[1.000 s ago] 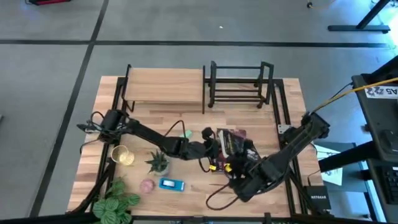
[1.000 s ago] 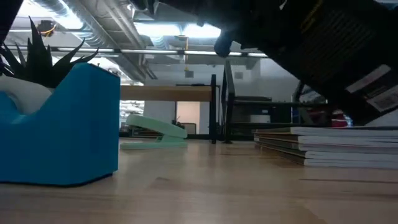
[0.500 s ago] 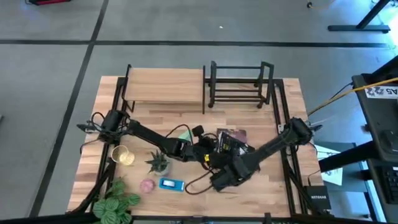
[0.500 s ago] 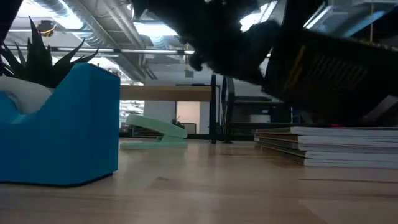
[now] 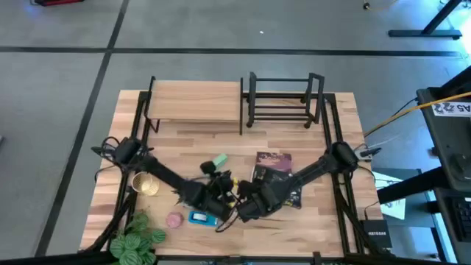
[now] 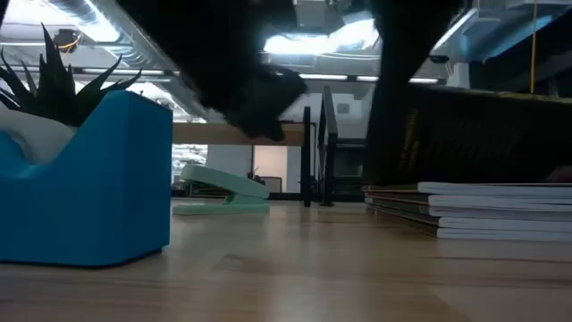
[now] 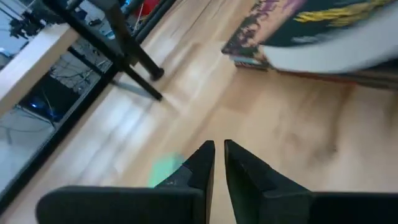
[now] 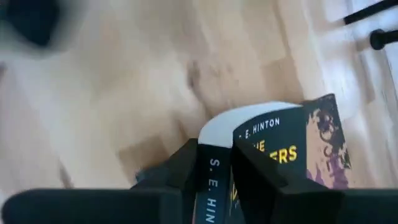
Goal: Stock shelves
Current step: Remove the black book from the bookshelf
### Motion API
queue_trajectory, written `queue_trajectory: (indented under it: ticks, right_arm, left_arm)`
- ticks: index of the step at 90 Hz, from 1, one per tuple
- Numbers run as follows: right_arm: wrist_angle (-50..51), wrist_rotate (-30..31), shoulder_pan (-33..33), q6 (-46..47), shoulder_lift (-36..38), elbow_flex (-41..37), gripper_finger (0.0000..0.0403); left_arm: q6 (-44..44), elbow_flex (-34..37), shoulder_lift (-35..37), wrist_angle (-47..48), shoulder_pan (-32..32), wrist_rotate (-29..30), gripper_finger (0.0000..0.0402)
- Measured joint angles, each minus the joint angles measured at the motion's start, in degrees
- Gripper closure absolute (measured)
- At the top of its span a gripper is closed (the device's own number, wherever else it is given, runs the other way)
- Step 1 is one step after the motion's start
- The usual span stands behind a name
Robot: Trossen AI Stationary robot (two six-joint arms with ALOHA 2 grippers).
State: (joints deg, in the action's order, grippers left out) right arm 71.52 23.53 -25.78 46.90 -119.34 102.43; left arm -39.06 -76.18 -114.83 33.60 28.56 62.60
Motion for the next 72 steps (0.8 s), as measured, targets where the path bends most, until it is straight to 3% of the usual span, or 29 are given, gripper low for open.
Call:
queue_trajectory:
  ticks: [20,34,59,72]
  right_arm:
    - [-0.9,-2.6,4.6,4.6,-0.7,0.0,0.0320]
    - [-1.4,-1.0,5.9,1.7,-0.6,0.0,0.0302]
    - [0.0,-0.1,4.8,-6.4,1.7,0.0,0.0176]
    - [12.6,-0.6,1.5,-6.0,3.7,0.0,0.0127]
  left_arm:
    - [-6.0,0.0,0.0,1.7,3.7,2.3,0.0380]
    - [-6.3,0.0,0.0,1.9,3.8,2.2,0.0380]
    - [-6.1,0.0,0.0,1.7,3.8,2.1,0.0380]
    - [-4.3,0.0,0.0,-0.1,2.9,-3.7,0.0380]
